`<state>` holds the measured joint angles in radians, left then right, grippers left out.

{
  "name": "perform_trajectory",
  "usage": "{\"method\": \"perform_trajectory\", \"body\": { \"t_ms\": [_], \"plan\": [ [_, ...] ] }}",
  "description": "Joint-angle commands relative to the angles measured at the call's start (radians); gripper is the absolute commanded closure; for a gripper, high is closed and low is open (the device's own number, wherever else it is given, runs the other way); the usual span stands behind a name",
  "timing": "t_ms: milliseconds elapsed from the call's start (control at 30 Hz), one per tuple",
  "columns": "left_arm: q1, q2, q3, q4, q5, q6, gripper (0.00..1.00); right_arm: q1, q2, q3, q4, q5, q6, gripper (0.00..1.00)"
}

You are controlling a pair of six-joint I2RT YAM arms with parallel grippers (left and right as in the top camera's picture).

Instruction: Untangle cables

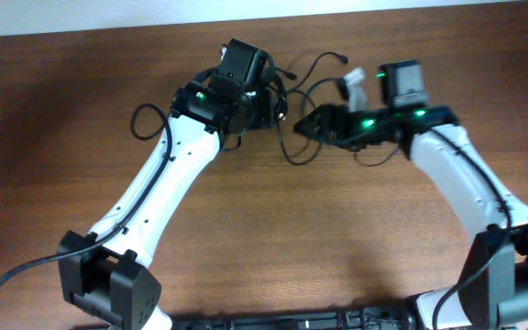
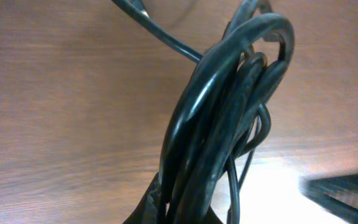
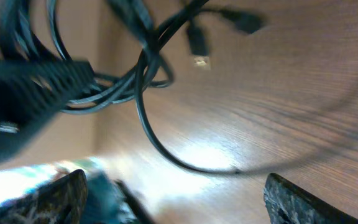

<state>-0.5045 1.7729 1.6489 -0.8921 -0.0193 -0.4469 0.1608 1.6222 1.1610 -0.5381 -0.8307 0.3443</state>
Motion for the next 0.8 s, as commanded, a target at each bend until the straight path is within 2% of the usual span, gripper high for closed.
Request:
{"method": "perform_trajectory", "body": {
  "t_ms": [0,67,100,133,167,200,300,367,467,567,667,767],
  "plan": [
    [0.038,-0.018,0.003,0.01,0.255,-0.008,1.0,0.121,-0.012,0.002,0.024,0.272,-0.165,0.17],
    [0.046,-0.018,0.003,0.01,0.356,-0.008,1.0,0.159,-0.011,0.002,0.036,0.406,-0.164,0.18],
    [0.048,-0.018,0.003,0.01,0.391,-0.008,1.0,0.172,-0.011,0.002,0.037,0.477,-0.164,0.25],
    [0.05,-0.018,0.003,0.01,0.4,-0.008,1.0,0.175,-0.011,0.002,0.037,0.51,-0.164,0.41],
    [0.05,-0.018,0.003,0.011,0.401,-0.008,1.0,0.175,-0.011,0.002,0.036,0.507,-0.164,0.71],
    [0.049,-0.018,0.003,0.013,0.398,-0.008,1.0,0.173,-0.011,0.002,0.032,0.473,-0.165,0.96],
    [0.049,-0.018,0.003,0.007,0.271,-0.008,1.0,0.146,-0.033,0.018,0.035,0.245,-0.175,0.96],
    [0.049,-0.018,0.003,-0.021,0.174,-0.008,1.0,0.073,-0.085,0.043,0.034,0.006,-0.199,0.96],
    [0.049,-0.017,0.003,-0.026,0.129,-0.008,1.0,-0.069,-0.168,0.045,0.033,-0.211,-0.212,0.96],
    [0.049,-0.017,0.003,-0.024,0.043,-0.009,1.0,-0.192,-0.196,0.045,0.033,-0.488,-0.313,0.96],
    [0.049,-0.017,0.003,-0.025,-0.082,-0.009,1.0,-0.256,-0.196,0.043,0.037,-0.528,-0.33,0.96],
    [0.05,-0.017,0.003,-0.024,-0.234,-0.01,1.0,-0.259,-0.196,0.043,0.071,-0.552,-0.333,0.96]
  ]
}}
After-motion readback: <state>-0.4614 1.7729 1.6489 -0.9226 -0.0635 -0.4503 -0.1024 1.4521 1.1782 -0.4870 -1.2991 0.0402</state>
